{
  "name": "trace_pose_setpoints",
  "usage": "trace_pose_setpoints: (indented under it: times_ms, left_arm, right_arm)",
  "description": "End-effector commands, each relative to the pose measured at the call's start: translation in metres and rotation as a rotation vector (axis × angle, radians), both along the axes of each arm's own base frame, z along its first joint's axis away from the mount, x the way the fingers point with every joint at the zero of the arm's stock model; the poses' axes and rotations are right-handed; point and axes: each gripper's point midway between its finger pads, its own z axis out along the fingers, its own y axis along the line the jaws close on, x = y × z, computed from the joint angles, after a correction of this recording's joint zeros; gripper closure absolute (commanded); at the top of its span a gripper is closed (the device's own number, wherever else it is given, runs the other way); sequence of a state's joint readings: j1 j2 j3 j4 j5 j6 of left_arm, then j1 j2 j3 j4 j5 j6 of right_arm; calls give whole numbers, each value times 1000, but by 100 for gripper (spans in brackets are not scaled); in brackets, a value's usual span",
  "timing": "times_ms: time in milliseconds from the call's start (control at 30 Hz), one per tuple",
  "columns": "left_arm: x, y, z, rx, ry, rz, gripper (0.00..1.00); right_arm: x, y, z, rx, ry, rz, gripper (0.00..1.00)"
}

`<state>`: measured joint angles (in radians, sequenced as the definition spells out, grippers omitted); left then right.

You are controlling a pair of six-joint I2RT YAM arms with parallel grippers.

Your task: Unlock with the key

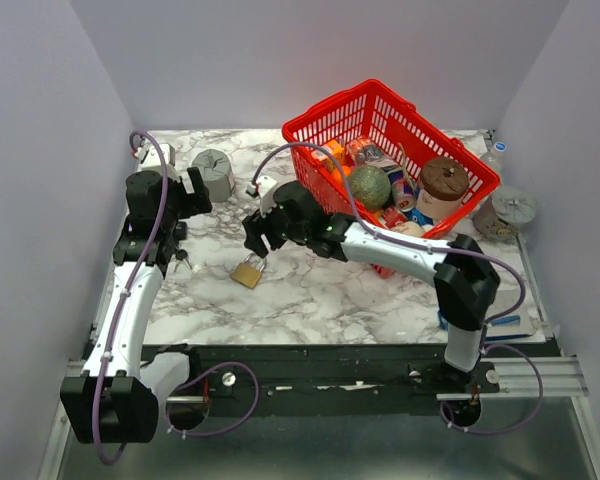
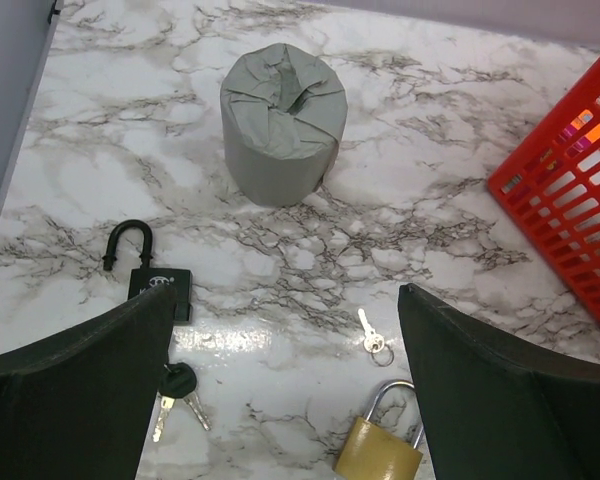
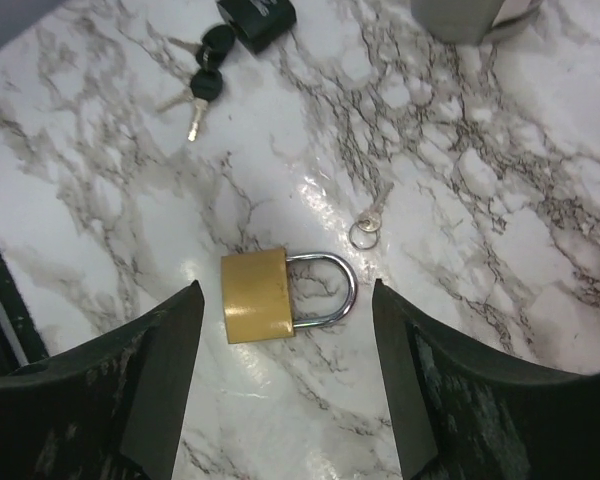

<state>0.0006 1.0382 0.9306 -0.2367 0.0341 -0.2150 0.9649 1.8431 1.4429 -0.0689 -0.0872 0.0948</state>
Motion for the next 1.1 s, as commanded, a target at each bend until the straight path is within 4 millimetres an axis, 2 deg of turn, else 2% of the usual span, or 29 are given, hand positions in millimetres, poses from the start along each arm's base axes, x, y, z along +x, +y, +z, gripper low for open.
trace_pose_setpoints:
  times_ms: [0,33,67,133,167,200,367,400,500,533,767,1067]
  left_arm:
    - [-5,-4,24,-20,-89,-18,1]
    - [-7,-4,29,-20,-103,-18,1]
    - [-8,-5,28,-22,-101,-23,1]
    - [-10,-6,31,-23,-109,-29,1]
    - [-11,-8,31,-26,-110,-37,1]
    - [-11,-10,33,-32,-118,-50,1]
    - [-13,-15,33,-48,-115,-71,1]
    - [-13,-15,33,-49,-114,-72,1]
    - [-13,-17,33,-55,-115,-83,1]
    - [-13,-17,33,-57,-115,-83,1]
    - [-11,-23,29,-75,-104,-107,1]
    - [-10,-23,28,-74,-101,-111,1]
  right_arm:
    - [21,7,-37,-102,31,-69,25]
    - [25,10,-41,-105,33,-80,26]
    - [31,17,-55,-116,51,-85,27]
    - [40,19,-65,-143,54,-120,28]
    - [43,21,-83,-167,75,-128,28]
    - [48,27,-79,-157,70,-132,29]
    - [60,34,-109,-218,93,-156,33]
    - [62,34,-124,-240,103,-162,33]
    - [70,36,-127,-249,100,-198,36]
    - [72,36,-134,-264,105,-205,37]
    - [72,30,-158,-315,130,-233,40]
    - [72,24,-162,-342,138,-248,45]
